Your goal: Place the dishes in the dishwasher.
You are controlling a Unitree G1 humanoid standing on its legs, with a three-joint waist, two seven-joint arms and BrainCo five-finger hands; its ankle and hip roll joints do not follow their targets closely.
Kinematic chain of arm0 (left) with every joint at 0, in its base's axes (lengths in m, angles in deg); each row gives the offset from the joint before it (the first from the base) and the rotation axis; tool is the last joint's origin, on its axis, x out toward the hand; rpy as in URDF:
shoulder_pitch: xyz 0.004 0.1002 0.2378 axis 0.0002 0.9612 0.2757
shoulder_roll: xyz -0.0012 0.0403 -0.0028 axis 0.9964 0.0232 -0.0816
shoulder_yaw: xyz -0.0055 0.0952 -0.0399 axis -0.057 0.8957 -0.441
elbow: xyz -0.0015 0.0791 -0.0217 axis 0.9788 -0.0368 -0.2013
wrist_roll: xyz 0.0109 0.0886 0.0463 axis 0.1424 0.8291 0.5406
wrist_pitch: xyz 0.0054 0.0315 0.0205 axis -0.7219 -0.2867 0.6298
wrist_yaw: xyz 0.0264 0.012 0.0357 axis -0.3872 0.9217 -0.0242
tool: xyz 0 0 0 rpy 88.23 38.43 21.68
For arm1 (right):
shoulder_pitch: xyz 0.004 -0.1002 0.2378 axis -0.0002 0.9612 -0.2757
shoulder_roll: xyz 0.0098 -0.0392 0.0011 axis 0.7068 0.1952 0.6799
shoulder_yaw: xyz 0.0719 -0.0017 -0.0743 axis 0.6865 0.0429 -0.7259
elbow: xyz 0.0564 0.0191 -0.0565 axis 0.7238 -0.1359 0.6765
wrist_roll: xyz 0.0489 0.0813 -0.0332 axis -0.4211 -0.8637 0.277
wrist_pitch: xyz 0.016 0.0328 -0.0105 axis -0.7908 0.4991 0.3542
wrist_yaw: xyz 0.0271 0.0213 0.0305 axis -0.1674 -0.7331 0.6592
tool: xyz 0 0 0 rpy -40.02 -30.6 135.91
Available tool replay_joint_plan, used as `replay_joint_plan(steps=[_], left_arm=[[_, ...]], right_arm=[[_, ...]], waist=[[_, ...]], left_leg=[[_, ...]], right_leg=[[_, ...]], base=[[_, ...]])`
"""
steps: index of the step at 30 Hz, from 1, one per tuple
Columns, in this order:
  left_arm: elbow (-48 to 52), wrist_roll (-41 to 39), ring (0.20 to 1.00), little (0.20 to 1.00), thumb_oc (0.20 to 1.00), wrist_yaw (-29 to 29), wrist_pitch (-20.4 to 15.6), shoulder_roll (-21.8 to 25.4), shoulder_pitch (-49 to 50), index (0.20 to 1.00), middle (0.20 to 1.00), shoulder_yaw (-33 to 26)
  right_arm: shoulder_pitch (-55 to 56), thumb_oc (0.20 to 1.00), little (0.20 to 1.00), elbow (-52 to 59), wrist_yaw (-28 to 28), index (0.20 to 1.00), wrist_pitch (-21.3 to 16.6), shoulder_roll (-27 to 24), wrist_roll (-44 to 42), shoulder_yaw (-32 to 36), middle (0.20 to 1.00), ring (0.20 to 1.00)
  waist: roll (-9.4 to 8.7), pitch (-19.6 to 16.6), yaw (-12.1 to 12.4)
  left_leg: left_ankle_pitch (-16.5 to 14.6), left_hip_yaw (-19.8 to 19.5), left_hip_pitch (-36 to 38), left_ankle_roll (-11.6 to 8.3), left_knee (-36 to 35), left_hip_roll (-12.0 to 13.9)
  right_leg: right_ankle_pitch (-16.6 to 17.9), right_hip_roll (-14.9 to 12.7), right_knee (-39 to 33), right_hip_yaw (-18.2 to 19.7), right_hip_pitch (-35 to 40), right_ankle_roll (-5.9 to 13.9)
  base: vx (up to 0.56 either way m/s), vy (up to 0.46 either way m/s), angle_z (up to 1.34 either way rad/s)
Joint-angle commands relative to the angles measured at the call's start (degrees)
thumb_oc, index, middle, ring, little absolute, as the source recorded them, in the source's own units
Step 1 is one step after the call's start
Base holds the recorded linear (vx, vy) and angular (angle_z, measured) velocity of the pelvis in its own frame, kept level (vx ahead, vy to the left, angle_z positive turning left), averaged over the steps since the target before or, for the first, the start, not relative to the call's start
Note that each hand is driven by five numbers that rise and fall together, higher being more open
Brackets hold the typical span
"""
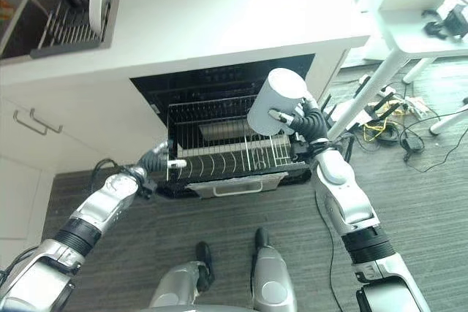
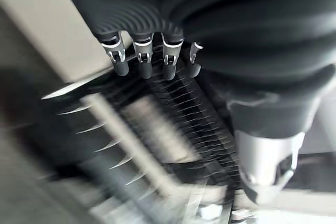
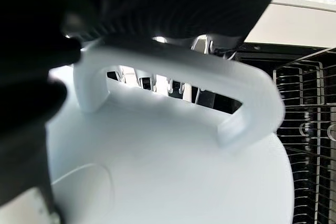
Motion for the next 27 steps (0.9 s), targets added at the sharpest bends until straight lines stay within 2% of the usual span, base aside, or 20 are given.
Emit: replay_joint_plan(steps=[1, 5, 6, 7, 10, 14, 16, 19, 25, 27], left_arm=[[0.0, 5.9, 1.000, 1.000, 1.000, 2.6, 3.8, -3.6, 1.4, 1.000, 1.000, 0.3], [-0.4, 8.6, 1.000, 1.000, 1.000, 2.3, 4.1, -5.9, 4.7, 1.000, 1.000, -0.3], [-0.5, 8.8, 1.000, 1.000, 1.000, 2.0, 3.3, -6.3, 5.6, 1.000, 1.000, -0.3], [-0.5, 8.5, 1.000, 1.000, 1.000, 0.9, 0.9, -6.7, 7.1, 1.000, 1.000, -0.2], [0.6, 8.1, 1.000, 1.000, 1.000, 0.0, -1.5, -6.6, 8.1, 1.000, 1.000, -0.5], [5.7, 7.5, 1.000, 1.000, 1.000, -3.4, -9.2, -5.4, 9.8, 1.000, 1.000, -2.7], [8.5, 7.5, 1.000, 1.000, 1.000, -4.5, -11.4, -4.7, 10.4, 1.000, 1.000, -4.3], [13.3, 8.1, 1.000, 1.000, 1.000, -5.6, -14.2, -3.6, 11.3, 1.000, 1.000, -7.4], [19.0, 11.4, 1.000, 1.000, 1.000, -5.6, -16.0, -1.9, 13.8, 1.000, 1.000, -11.4], [20.4, 10.1, 1.000, 1.000, 1.000, -7.7, -18.7, -1.8, 15.7, 1.000, 1.000, -14.0]], right_arm=[[-0.4, 0.200, 0.200, 3.3, 1.4, 0.200, -0.5, -0.6, -1.0, 1.1, 0.200, 0.200], [4.6, 0.200, 0.200, 3.7, 3.4, 0.200, -0.9, 0.1, -0.7, 3.0, 0.200, 0.200], [5.5, 0.200, 0.200, 3.7, 3.9, 0.200, -1.0, 0.2, -0.6, 3.6, 0.200, 0.200], [7.5, 0.200, 0.200, 3.5, 4.8, 0.200, -1.4, 0.3, -0.2, 5.1, 0.200, 0.200], [9.8, 0.200, 0.200, 4.3, 4.6, 0.200, -1.2, -0.1, -0.7, 7.0, 0.200, 0.200], [13.2, 0.200, 0.200, 5.0, 3.6, 0.200, -0.9, 1.1, -0.1, 9.6, 0.200, 0.200], [13.7, 0.200, 0.200, 4.8, 3.6, 0.200, -1.3, 1.9, 0.6, 9.9, 0.200, 0.200], [14.5, 0.200, 0.200, 5.0, 3.6, 0.200, -1.4, 2.7, 1.3, 10.6, 0.200, 0.200], [16.0, 0.200, 0.200, 5.9, 4.0, 0.200, -1.3, 4.1, 2.0, 11.4, 0.200, 0.200], [16.4, 0.200, 0.200, 5.9, 4.2, 0.200, -1.4, 4.8, 2.6, 11.1, 0.200, 0.200]], waist=[[-0.76, -3.0, -0.2], [-0.81, -5.0, -0.2], [-0.69, -5.4, -0.2], [-0.39, -6.2, 0.2], [-0.32, -7.0, 1.0], [-0.55, -8.7, 2.3], [-0.63, -9.1, 2.6], [-0.86, -9.9, 3.3], [-1.53, -10.6, 3.9], [-1.85, -11.0, 3.7]], left_leg=[[-6.3, 0.0, 0.4, -2.13, 4.3, 2.9], [-7.0, 0.6, 2.3, -1.96, 4.3, 3.0], [-7.0, 0.7, 2.6, -2.09, 4.3, 3.2], [-7.2, 0.9, 3.4, -2.24, 4.3, 3.2], [-7.4, 0.6, 3.4, -2.36, 4.3, 2.9], [-7.6, 0.7, 4.2, -3.02, 4.3, 3.3], [-7.8, 0.7, 4.8, -3.05, 4.3, 3.3], [-8.3, 0.3, 5.8, -3.11, 4.3, 3.1], [-8.9, -0.1, 6.7, -3.08, 4.3, 2.9], [-9.0, 0.3, 6.8, -3.07, 4.3, 3.1]], right_leg=[[-5.9, -1.5, 1.2, 1.1, 3.0, 3.84], [-6.9, -1.4, 1.2, 0.0, 5.1, 3.73], [-7.0, -1.5, 1.2, -0.2, 5.5, 3.68], [-7.6, -2.0, 1.2, -1.1, 6.6, 3.61], [-8.0, -2.9, 1.2, -2.5, 7.2, 3.76], [-8.0, -4.7, 1.2, -6.2, 8.8, 4.36], [-8.2, -4.8, 1.2, -6.8, 9.6, 4.39], [-8.7, -4.9, 1.2, -7.3, 10.9, 4.32], [-9.1, -4.9, 1.2, -7.3, 11.6, 4.39], [-9.2, -4.4, 1.2, -6.5, 11.6, 4.17]], base=[[0.14, 0.034, -0.08], [0.17, -0.001, -0.10], [0.24, 0.022, -0.03], [0.18, 0.017, -0.02], [0.10, -0.015, 0.16], [0.07, -0.047, 0.31], [0.08, -0.020, 0.19], [0.09, -0.014, 0.04], [0.05, -0.035, 0.02], [-0.02, -0.004, -0.06]])
